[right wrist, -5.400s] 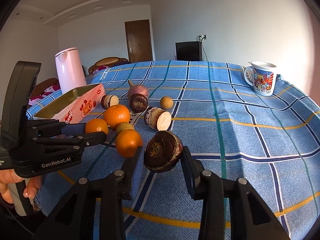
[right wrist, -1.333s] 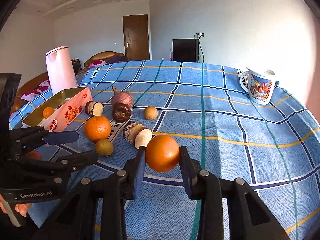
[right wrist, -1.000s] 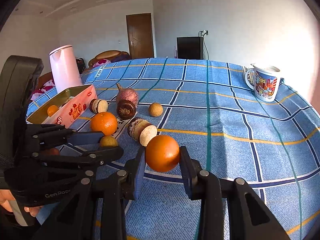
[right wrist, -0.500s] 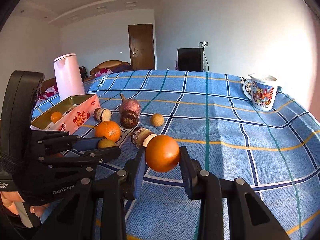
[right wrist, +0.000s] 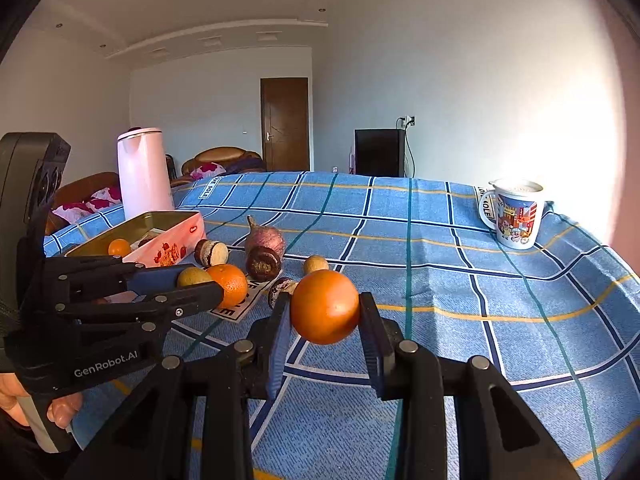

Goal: Organize fruits
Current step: 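Grasp a large orange with the right tool while the left tool grasps a brown kiwi, then lower the orange into the pink tin with the right tool while the left tool releases the kiwi there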

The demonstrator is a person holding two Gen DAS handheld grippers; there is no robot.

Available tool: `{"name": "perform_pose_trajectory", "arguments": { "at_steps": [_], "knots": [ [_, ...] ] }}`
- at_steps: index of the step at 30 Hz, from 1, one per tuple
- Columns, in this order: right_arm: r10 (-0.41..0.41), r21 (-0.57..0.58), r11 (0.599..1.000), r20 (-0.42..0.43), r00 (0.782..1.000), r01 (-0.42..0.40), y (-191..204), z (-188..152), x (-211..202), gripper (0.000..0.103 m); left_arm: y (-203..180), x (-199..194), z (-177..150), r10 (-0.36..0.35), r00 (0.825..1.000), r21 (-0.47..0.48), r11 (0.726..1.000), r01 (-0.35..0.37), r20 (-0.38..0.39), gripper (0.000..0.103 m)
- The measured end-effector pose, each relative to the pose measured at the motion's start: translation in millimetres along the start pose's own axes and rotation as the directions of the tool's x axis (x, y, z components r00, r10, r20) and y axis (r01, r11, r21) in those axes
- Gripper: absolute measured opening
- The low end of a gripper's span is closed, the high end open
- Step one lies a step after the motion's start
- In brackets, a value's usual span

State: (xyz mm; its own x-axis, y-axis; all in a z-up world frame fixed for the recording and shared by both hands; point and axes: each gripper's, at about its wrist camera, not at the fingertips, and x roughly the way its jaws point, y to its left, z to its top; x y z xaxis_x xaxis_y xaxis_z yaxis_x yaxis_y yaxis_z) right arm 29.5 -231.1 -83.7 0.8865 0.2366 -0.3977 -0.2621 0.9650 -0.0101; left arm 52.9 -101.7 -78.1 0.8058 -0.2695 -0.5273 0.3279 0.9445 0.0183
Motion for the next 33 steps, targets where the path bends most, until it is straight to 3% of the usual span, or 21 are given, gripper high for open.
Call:
{"name": "perform_pose_trajectory", "arguments": {
  "at_steps": [12,33],
  "knots": [
    [-0.033,-0.009,0.999,0.061,0.998,0.034,4,1,-8,0.035,11,-17,0,0.048,0.997,-0.002,0.999,-0.048,0.057,0.029],
    [0.106,-0.065,0.993,0.06,0.993,-0.102,61,35,12,0.035,61,-51,3,0.135,0.983,-0.1,0.987,-0.123,0.125,0.029]
  ]
}}
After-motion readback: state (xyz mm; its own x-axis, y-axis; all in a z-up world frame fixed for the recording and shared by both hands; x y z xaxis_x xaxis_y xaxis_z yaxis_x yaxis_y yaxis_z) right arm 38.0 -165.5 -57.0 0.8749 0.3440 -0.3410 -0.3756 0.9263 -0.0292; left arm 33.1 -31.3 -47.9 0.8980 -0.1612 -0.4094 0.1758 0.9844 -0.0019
